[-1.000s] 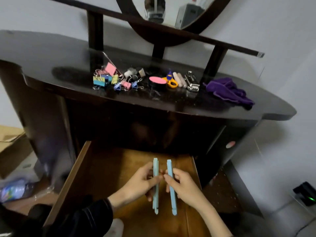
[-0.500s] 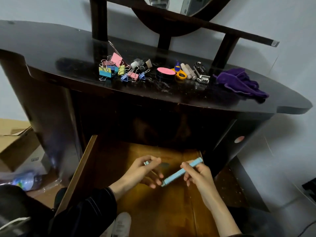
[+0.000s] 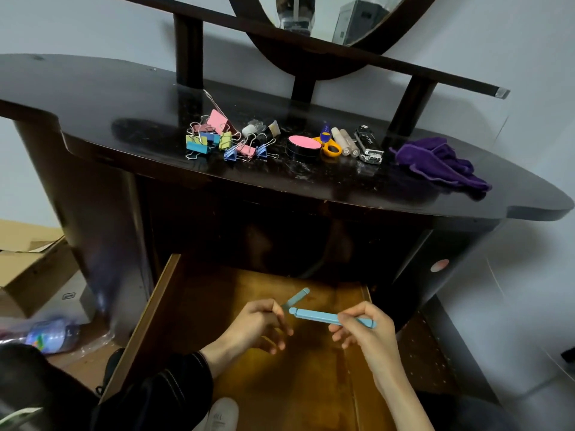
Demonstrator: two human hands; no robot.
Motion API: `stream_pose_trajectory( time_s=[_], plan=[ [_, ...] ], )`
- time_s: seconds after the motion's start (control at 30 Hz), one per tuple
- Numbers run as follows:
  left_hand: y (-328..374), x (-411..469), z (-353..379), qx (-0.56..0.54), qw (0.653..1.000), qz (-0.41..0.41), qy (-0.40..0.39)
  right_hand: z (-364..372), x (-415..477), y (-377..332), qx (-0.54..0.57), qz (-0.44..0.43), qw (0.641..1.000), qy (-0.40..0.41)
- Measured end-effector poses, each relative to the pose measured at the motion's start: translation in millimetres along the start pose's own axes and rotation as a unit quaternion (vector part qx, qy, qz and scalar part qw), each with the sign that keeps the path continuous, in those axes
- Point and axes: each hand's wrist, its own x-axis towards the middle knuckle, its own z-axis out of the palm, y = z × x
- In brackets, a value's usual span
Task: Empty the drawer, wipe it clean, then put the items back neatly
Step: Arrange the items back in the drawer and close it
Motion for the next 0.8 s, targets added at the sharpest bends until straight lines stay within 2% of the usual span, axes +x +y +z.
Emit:
stream_pose_trajectory(
  time_s=[0.23, 0.37, 0.6, 0.8],
  plan=[
    [-7, 4, -5, 0.001, 0.999, -0.034, 0.008, 8, 0, 5, -0.056, 0.008, 0.998, 0.008],
    [-10, 4, -7, 0.029, 0.998, -0.054, -0.004, 13, -2, 11, -0.168, 0.012, 0.986, -0.004],
    [-14, 1, 4, 0.102, 0.991, -0.089, 0.001, 19, -1, 32, -0.363, 0.103, 0.918, -0.119],
    [-23, 2, 7, 0.132, 0.980, -0.152, -0.003, 24, -2, 36, -0.456, 0.143, 0.860, -0.178]
  ],
)
